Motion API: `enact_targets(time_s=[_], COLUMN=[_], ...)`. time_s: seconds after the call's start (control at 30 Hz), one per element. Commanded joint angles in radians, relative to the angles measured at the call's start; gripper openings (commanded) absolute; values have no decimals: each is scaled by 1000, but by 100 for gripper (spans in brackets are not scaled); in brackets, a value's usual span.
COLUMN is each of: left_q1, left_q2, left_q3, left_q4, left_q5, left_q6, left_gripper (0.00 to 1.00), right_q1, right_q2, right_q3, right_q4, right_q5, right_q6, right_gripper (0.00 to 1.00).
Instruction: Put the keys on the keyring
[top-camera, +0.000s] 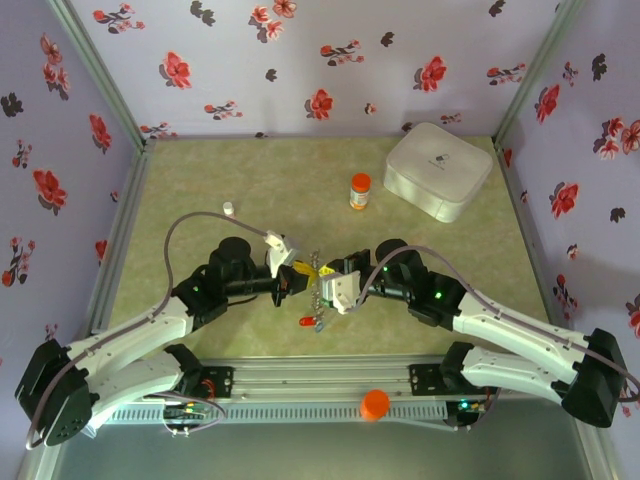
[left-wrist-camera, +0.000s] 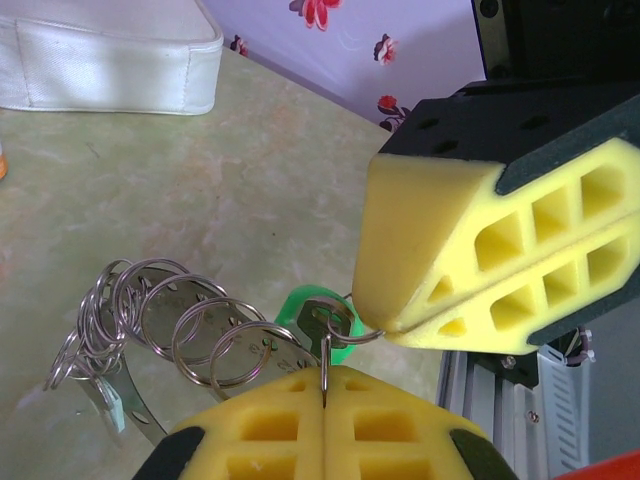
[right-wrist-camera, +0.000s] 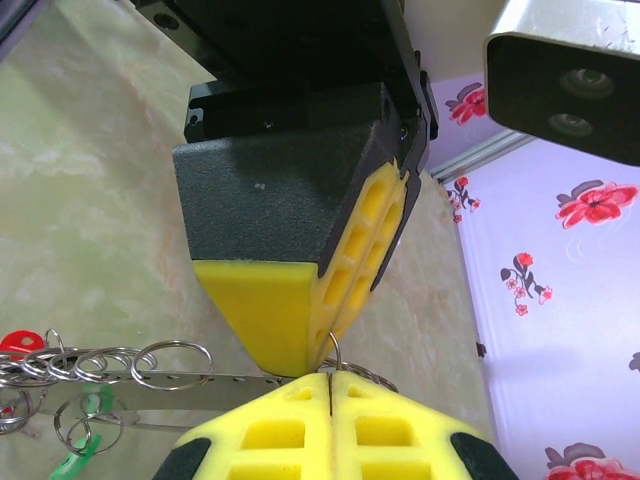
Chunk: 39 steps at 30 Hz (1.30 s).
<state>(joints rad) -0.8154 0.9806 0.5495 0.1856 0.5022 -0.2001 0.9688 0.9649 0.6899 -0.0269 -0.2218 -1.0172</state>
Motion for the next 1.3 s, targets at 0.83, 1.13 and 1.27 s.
enact_targets(time_s=[0.83, 1.13, 1.27], left_q1=[1, 2, 1], left_q2=[-14, -19, -23], left_q3=[23, 31, 32], left_q4=[69, 58, 56], left_q5=[22, 4, 4], left_q6=[9, 19, 25], left_gripper=[0, 0, 0], right_q1=[14, 13, 14], right_q2=[9, 16, 29], right_q3=[44, 57, 68], right_q4=[-79, -122, -144], right_q5=[-42, -67, -74], right_q6=[44, 51, 57], right_gripper=[0, 0, 0])
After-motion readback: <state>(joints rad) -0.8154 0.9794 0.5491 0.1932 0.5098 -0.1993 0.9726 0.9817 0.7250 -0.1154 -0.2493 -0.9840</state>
